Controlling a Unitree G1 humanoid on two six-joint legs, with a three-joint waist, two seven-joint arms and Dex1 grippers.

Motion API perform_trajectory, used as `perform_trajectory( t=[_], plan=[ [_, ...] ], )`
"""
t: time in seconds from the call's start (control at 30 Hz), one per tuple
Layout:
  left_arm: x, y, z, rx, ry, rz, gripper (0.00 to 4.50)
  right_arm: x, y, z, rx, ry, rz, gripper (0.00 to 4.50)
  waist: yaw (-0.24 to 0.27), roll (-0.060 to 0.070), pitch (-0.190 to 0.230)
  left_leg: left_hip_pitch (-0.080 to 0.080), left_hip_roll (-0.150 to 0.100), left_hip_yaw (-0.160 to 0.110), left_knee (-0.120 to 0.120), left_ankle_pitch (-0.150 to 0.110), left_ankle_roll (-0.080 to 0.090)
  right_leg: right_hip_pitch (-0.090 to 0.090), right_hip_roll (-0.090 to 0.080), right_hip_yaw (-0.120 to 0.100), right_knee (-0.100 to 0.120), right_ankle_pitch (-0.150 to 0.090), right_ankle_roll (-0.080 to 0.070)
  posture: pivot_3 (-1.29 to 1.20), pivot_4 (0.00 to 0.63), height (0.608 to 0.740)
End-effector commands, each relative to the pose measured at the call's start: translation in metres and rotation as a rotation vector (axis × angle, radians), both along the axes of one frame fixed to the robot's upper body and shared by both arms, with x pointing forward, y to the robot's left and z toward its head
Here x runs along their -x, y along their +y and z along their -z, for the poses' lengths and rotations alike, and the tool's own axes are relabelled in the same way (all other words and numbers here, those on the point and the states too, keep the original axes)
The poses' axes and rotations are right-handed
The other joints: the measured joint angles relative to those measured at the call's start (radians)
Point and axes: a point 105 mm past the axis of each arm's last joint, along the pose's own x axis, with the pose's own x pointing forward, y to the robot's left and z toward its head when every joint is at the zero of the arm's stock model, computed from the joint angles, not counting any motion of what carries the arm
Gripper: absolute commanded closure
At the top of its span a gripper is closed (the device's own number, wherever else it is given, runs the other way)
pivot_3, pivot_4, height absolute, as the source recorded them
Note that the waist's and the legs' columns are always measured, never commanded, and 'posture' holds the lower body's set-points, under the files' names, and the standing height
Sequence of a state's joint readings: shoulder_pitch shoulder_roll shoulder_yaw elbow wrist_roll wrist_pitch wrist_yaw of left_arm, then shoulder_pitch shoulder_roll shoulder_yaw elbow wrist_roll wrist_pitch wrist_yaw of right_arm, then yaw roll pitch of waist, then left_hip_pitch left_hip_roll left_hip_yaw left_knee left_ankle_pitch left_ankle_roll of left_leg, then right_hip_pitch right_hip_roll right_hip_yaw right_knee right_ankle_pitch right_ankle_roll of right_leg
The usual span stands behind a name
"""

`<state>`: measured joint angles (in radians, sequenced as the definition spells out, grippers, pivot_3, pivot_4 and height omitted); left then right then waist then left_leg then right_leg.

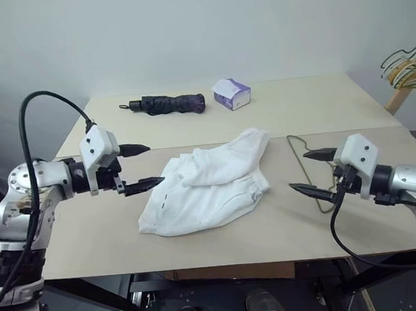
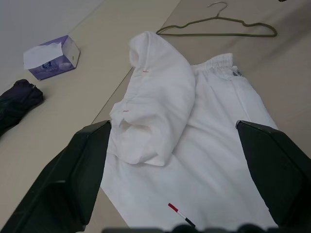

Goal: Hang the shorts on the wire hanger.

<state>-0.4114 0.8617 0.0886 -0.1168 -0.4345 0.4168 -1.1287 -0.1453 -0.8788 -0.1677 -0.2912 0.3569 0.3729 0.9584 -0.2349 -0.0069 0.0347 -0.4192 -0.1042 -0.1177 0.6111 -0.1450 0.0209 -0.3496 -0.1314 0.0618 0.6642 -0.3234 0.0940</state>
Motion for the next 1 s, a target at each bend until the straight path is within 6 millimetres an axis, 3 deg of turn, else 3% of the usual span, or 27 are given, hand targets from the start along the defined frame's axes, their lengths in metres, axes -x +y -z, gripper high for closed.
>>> perform_trajectory(
  t=[0.03,0.37,0.57,0.77,1.0],
  plan=[
    [0.001,0.001,-0.013,0.025,-0.053,0.012,0.04,-0.001,0.001,-0.016,0.011,-0.071,-0.012,0.00,0.000,0.000,0.000,0.000,0.000,0.000,0.000,0.000,0.000,0.000,0.000,0.000,0.000,0.000,0.000,-0.25,0.000,0.740],
    [0.005,-0.006,-0.014,0.042,-0.031,0.049,0.04,0.001,0.003,-0.016,0.034,-0.097,-0.011,0.00,0.000,0.000,0.000,0.000,0.000,0.000,0.000,0.000,0.000,0.000,0.000,0.000,0.000,0.000,0.000,-0.26,0.000,0.740],
    [0.015,-0.015,-0.007,0.030,-0.099,0.108,0.04,0.009,0.006,0.019,0.477,-0.230,-0.147,0.00,0.001,0.000,0.000,0.000,0.000,0.000,0.000,0.000,-0.001,0.000,0.000,0.000,0.000,0.000,0.000,-0.28,0.000,0.740],
    [0.020,-0.018,0.008,0.026,-0.067,0.096,0.04,0.008,0.011,0.047,0.683,-0.296,-0.248,0.00,-0.010,0.000,0.000,0.001,0.000,0.001,0.000,-0.002,-0.003,0.000,0.000,0.000,0.000,0.000,0.000,-0.28,0.021,0.740],
    [0.017,-0.018,0.007,0.020,-0.064,0.084,0.04,-0.028,0.044,0.065,0.780,-0.430,-0.298,0.00,-0.036,0.000,0.000,0.010,0.000,0.001,-0.001,-0.002,-0.004,0.009,0.001,0.001,-0.001,0.000,0.000,-0.27,0.014,0.740]
  ],
)
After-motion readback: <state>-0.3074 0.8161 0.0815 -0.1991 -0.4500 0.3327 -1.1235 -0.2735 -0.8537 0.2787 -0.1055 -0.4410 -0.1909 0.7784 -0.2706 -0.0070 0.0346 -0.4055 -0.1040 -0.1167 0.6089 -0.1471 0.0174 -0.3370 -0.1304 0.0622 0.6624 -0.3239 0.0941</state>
